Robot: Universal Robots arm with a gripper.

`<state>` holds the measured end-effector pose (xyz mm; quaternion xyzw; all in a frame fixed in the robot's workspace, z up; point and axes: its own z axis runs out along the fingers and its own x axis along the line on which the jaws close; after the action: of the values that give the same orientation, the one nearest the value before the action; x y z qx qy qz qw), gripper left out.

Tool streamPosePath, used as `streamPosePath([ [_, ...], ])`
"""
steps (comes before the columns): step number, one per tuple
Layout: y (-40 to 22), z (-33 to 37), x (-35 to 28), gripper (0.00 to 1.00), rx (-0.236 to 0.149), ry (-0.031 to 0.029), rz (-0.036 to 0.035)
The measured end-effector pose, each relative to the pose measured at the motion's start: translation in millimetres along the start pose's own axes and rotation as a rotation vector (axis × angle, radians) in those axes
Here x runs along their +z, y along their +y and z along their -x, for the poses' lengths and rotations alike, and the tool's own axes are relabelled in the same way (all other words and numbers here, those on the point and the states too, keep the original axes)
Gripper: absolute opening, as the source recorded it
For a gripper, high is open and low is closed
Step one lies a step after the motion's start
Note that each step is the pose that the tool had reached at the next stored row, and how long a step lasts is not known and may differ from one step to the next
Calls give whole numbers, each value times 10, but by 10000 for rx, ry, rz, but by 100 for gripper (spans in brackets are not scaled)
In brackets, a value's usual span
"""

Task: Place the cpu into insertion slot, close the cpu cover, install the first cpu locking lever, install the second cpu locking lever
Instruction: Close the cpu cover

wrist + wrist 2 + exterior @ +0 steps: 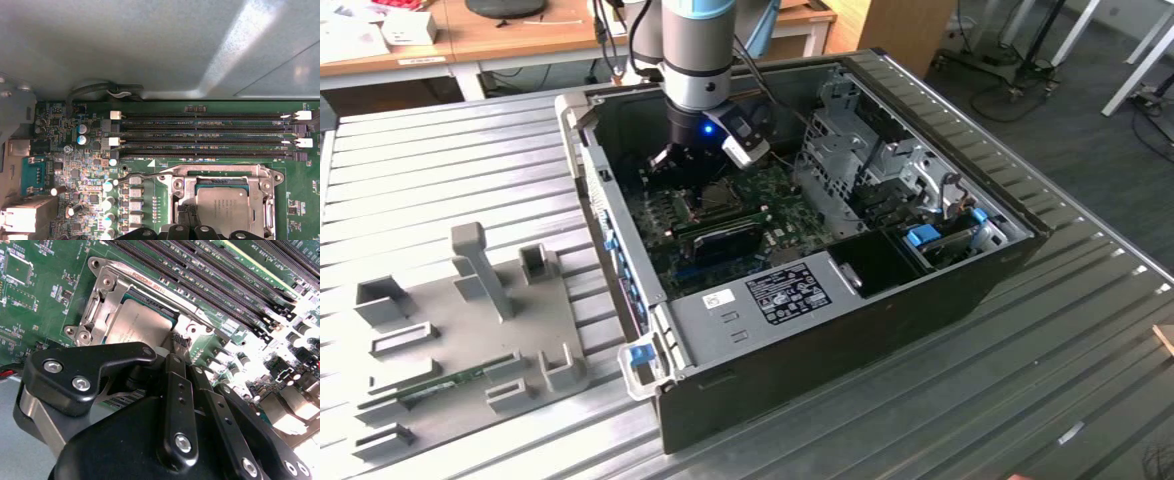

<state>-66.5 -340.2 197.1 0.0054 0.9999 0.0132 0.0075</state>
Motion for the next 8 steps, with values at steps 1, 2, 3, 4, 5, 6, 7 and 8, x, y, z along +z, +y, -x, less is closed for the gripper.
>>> streamPosePath([
  [1,0,0,0,10,0,0,0],
  [2,0,0,1,10,0,0,0],
  [3,0,0,0,10,0,0,-1],
  [4,0,0,1,10,0,1,-1],
  [5,0,0,1,10,0,0,-1],
  [6,0,0,1,10,0,0,0],
  [7,0,0,2,10,0,0,0],
  [8,0,0,2,10,0,0,0],
])
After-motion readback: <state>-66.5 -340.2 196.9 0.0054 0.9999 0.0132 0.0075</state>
